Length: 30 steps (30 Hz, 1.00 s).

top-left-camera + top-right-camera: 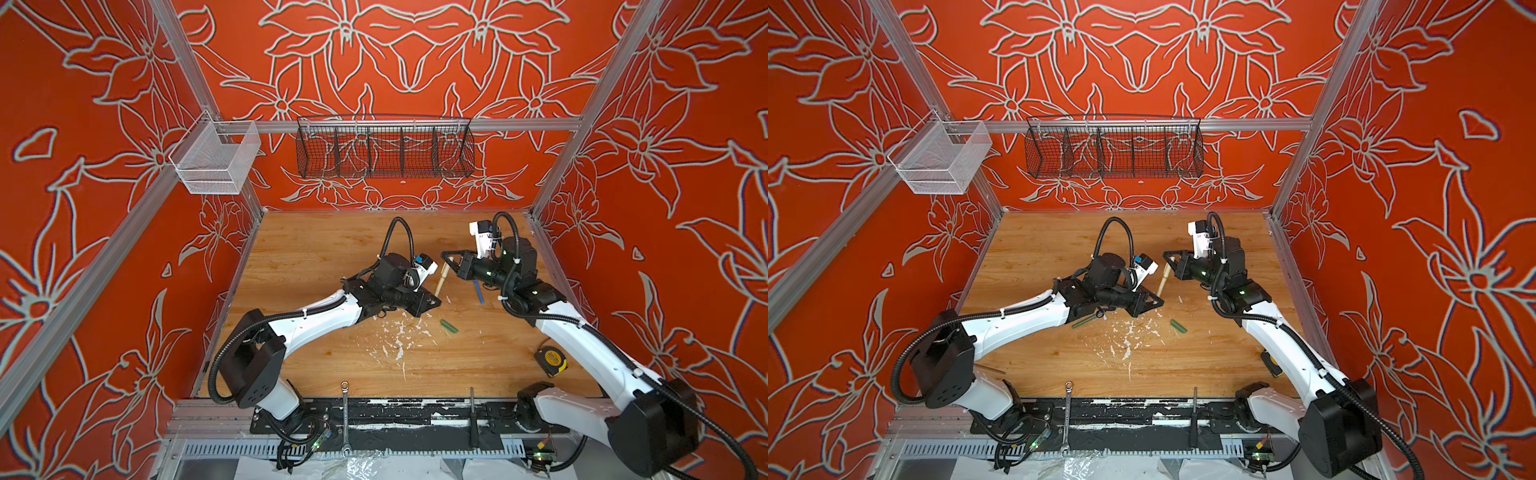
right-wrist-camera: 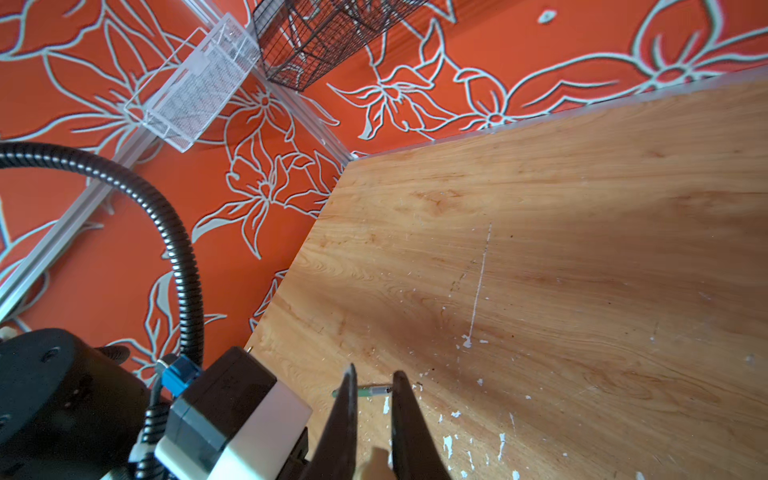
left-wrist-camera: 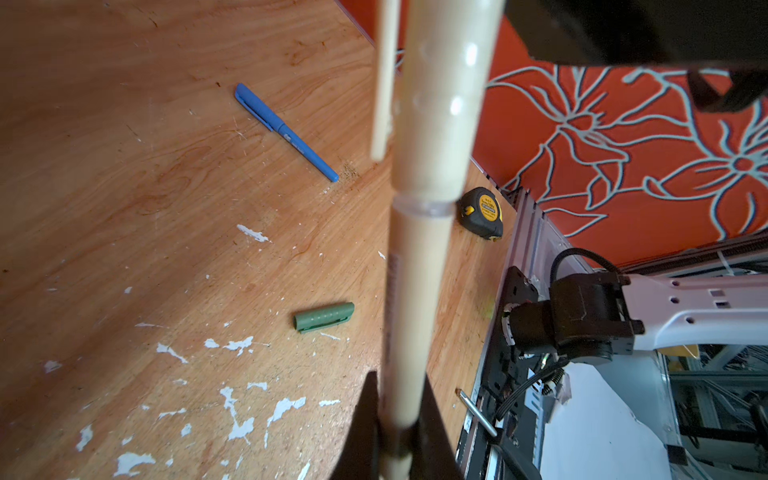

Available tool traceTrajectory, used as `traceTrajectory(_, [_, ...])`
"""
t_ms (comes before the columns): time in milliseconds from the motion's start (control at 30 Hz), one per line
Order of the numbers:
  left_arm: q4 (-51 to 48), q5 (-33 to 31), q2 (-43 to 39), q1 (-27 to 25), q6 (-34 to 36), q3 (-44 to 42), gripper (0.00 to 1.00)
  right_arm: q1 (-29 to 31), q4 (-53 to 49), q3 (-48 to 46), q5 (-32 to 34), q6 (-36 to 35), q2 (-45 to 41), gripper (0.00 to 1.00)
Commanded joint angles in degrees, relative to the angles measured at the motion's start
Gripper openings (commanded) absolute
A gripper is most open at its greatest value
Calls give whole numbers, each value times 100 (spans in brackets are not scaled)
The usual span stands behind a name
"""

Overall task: Insert the pens into the pen caps
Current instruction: 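Raise the right gripper away from the pen while the left holds it upright, then set the beige pen down with the left gripper while the right approaches the green cap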

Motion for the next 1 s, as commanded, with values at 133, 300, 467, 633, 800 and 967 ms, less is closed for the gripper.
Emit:
traceTrajectory(133, [1519,-353,444,748,-814,701,0,287,-144,-820,-115,805,-84,0])
traceTrajectory(300, [1982,-273,701,1005,-1086,728,0,434,-54,-1095,-17,1046,9,0])
traceTrajectory(467, [2104,-185,1091,1081,-1133,1070,0,582,128,-1287,2,1289,158,0])
traceTrajectory(633, [2063,-159,1372,1130,-1119,1361,0,746,158,-1357,166,1407,295,0])
traceTrajectory(800, [1950,-161,1533,1199,-1038,1507,0,828,-281,-1299,334,1276,329,0])
traceTrajectory(967, [1920,84,1657,1369,-1075,1578,0,833,-775,-1243,527,1131,118,0])
